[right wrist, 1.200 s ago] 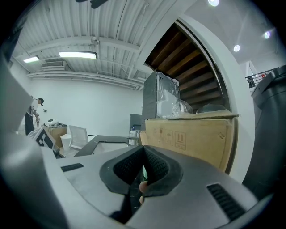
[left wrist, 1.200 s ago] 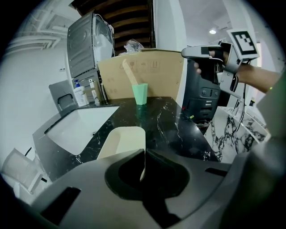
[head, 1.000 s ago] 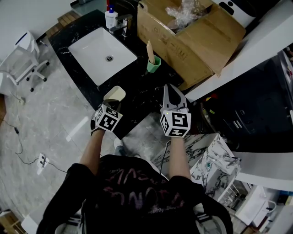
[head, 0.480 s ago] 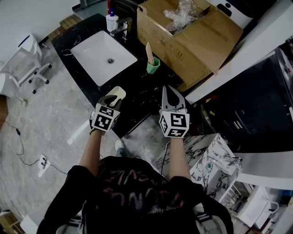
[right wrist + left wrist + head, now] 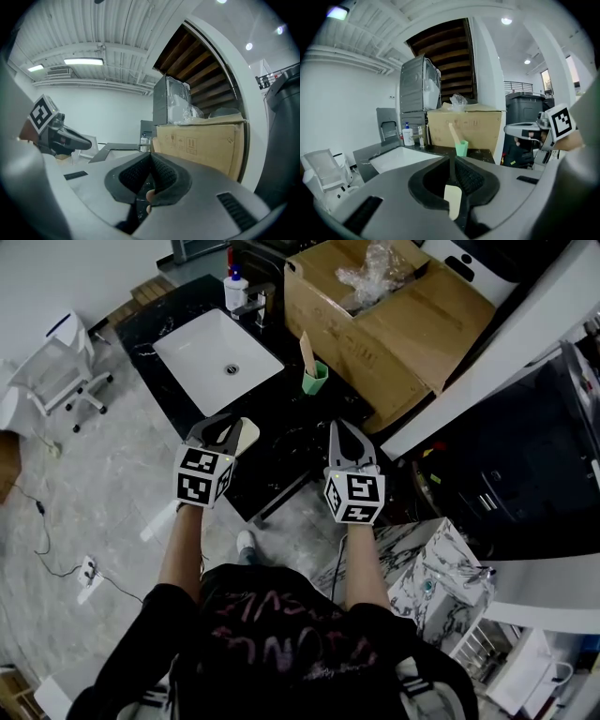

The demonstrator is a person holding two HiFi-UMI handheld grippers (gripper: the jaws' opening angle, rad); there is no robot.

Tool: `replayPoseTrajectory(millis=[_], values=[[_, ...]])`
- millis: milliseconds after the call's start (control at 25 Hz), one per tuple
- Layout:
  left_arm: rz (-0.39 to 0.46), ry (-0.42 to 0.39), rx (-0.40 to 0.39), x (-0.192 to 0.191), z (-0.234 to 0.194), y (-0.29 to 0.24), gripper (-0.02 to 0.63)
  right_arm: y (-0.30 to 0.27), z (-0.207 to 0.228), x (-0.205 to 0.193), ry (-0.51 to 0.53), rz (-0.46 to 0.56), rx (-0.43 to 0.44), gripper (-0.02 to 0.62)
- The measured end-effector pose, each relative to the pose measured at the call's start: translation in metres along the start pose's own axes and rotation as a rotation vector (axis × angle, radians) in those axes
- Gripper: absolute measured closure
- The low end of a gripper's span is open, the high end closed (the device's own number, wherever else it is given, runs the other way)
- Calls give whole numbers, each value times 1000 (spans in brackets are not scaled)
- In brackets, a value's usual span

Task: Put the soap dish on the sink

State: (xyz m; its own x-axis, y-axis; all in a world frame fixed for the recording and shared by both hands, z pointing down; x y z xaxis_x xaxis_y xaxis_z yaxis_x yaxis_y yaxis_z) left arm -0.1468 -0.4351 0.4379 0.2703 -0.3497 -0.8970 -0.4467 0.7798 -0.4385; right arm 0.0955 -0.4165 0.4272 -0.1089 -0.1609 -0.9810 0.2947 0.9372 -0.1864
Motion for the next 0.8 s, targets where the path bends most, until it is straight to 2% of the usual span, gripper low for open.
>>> replayPoseTrajectory(millis=[160, 480, 800], values=[[71, -6, 65, 17, -3, 19, 589, 6, -1, 1, -1, 5, 9, 581], [157, -3, 127, 35, 3, 55, 589, 20, -3, 5, 4, 13, 22, 581], [168, -4, 145, 29, 18, 71, 591, 37, -2, 7, 18, 15, 22, 581]])
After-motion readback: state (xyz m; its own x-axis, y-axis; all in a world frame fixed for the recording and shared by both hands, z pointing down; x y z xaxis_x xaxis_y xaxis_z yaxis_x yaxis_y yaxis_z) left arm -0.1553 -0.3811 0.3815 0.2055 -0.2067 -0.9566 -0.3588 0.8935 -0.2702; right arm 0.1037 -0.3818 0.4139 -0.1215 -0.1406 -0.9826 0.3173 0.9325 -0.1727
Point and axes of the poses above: the fingertips, and each gripper's own axes: y backward along the fingers, z to its right, x out of its top, the point moved 6 cm from there along y, backward along the fingers, and after that the axes turned 4 degrees about -z, right-handed, at the moved point
